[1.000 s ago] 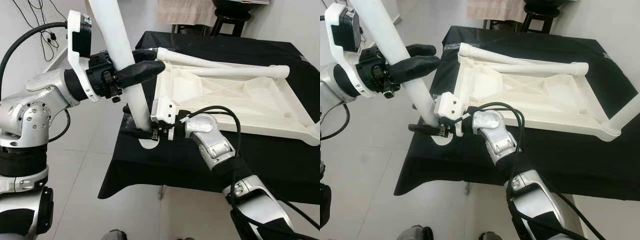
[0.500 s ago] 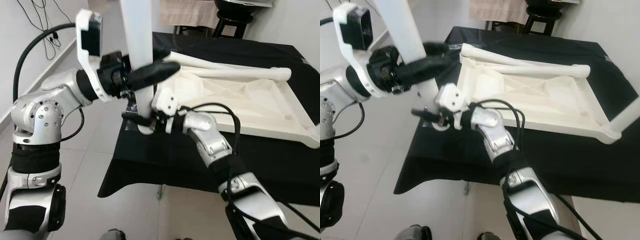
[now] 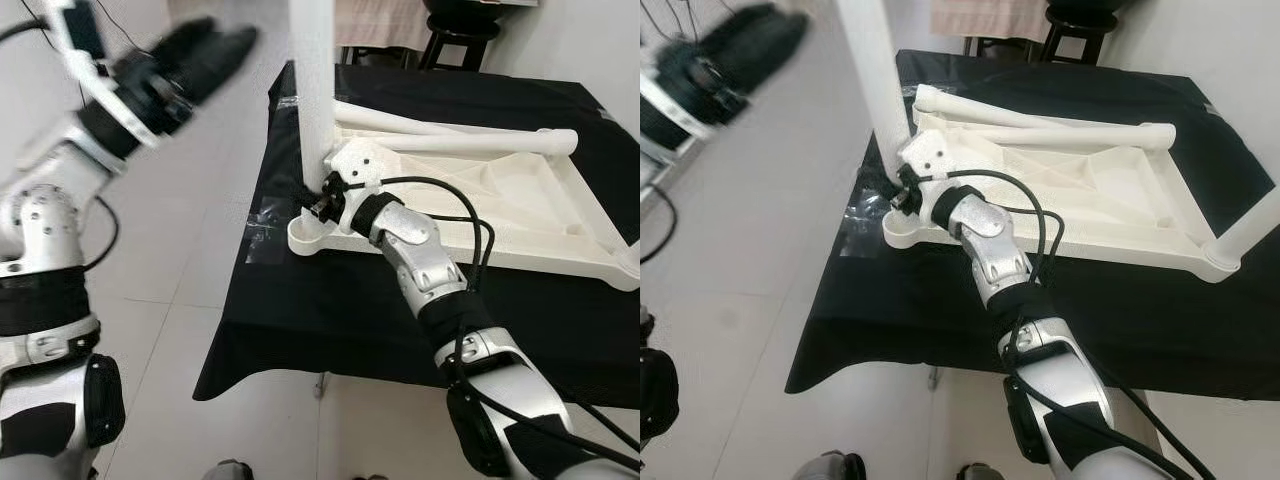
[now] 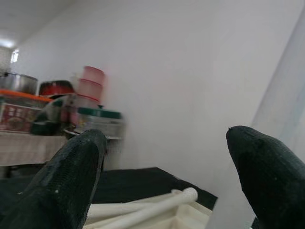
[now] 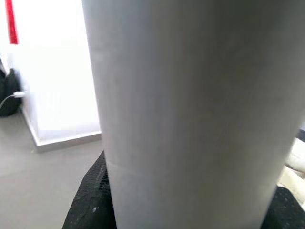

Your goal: Building children table

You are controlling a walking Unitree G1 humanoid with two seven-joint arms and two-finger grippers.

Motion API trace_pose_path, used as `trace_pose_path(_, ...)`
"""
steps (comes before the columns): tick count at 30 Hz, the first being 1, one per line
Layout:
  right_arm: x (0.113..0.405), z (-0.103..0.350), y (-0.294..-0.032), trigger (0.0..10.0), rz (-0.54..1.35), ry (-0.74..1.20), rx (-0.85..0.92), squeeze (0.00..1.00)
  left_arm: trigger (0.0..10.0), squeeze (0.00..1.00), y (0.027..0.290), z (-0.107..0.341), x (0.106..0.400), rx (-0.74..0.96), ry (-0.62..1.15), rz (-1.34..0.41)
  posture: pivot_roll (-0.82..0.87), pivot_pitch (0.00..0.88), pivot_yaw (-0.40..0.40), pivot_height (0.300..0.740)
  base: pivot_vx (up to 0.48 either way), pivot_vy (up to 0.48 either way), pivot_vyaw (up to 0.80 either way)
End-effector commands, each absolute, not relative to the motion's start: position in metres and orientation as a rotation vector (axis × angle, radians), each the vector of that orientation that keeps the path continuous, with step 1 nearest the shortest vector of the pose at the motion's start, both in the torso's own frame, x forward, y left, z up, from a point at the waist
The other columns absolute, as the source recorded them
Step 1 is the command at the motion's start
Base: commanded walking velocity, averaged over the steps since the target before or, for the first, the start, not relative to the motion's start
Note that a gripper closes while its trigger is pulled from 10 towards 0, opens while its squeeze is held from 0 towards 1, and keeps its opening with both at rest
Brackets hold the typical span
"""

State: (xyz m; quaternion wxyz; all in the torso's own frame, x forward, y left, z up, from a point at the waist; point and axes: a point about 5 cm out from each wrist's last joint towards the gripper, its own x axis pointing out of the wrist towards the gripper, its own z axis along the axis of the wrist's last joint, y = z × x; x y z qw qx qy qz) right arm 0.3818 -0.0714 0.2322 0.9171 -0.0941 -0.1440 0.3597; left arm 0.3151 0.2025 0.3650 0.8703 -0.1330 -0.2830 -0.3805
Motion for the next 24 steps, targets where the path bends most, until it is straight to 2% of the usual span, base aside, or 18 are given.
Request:
trace_pose_path(1, 0.385, 0.239, -0.069, 0.0, 0.708, -0.313, -0.168, 0.0, 10.0, 1.0, 0.209, 0.378, 0.308, -0.258, -0.652, -0.77, 0.05, 0.145, -0.067, 0.74, 0.0, 0.0, 0.0)
trace_pose_path(6, 0.387, 0.241, -0.07, 0.0, 0.674, -0.315, -0.148, 0.0, 10.0, 1.0, 0.212, 0.382, 0.302, -0.246, -0.674, -0.778, 0.04, 0.16, -0.067, 0.74, 0.0, 0.0, 0.0)
trace_pose_path(9, 0.393, 0.25, -0.078, 0.0, 0.574, -0.326, -0.056, 0.0, 10.0, 1.0, 0.223, 0.386, 0.285, -0.238, -0.709, -0.78, 0.04, 0.186, -0.064, 0.74, 0.0, 0.0, 0.0)
trace_pose_path(13, 0.396, 0.253, -0.084, 0.0, 0.523, -0.327, -0.016, 0.0, 10.0, 1.0, 0.228, 0.38, 0.278, -0.259, -0.693, -0.774, 0.05, 0.215, -0.07, 0.74, 0.0, 0.0, 0.0)
trace_pose_path(14, 0.397, 0.254, -0.085, 1.4, 0.514, -0.326, -0.012, 0.0, 10.0, 1.0, 0.228, 0.373, 0.277, -0.272, -0.673, -0.763, 0.06, 0.218, -0.07, 0.74, 0.0, 0.0, 0.0)
trace_pose_path(15, 0.397, 0.255, -0.085, 10.0, 0.511, -0.331, -0.006, 0.0, 10.0, 1.0, 0.223, 0.361, 0.278, -0.301, -0.629, -0.751, 0.07, 0.227, -0.071, 0.74, 0.0, 0.0, 0.0)
trace_pose_path(16, 0.397, 0.255, -0.085, 10.0, 0.511, -0.331, -0.006, 0.0, 10.0, 1.0, 0.223, 0.361, 0.278, -0.301, -0.629, -0.751, 0.07, 0.227, -0.071, 0.74, 0.0, 0.0, 0.0)
trace_pose_path(19, 0.398, 0.258, -0.083, 10.0, 0.503, -0.338, 0.015, 0.0, 10.0, 1.0, 0.191, 0.318, 0.276, -0.314, -0.465, -0.763, 0.1, 0.25, -0.091, 0.74, 0.0, 0.0, 0.0)
trace_pose_path(21, 0.398, 0.258, -0.081, 10.0, 0.502, -0.336, 0.019, 0.0, 10.0, 1.0, 0.181, 0.299, 0.272, -0.322, -0.399, -0.755, 0.11, 0.257, -0.1, 0.74, 0.0, 0.0, 0.0)
trace_pose_path(22, 0.399, 0.258, -0.079, 10.0, 0.503, -0.333, 0.025, 0.0, 10.0, 0.67, 0.179, 0.291, 0.271, -0.325, -0.366, -0.74, 0.11, 0.257, -0.1, 0.74, 0.0, 0.0, 0.0)
trace_pose_path(23, 0.399, 0.258, -0.077, 10.0, 0.511, -0.332, 0.035, 0.0, 10.0, 0.15, 0.177, 0.282, 0.268, -0.324, -0.333, -0.726, 0.12, 0.262, -0.104, 0.74, 0.0, 0.0, 0.0)
trace_pose_path(24, 0.399, 0.259, -0.074, 10.0, 0.524, -0.332, 0.044, 0.0, 10.0, 0.0, 0.175, 0.274, 0.266, -0.331, -0.303, -0.711, 0.12, 0.262, -0.104, 0.74, 0.0, 0.0, 0.0)
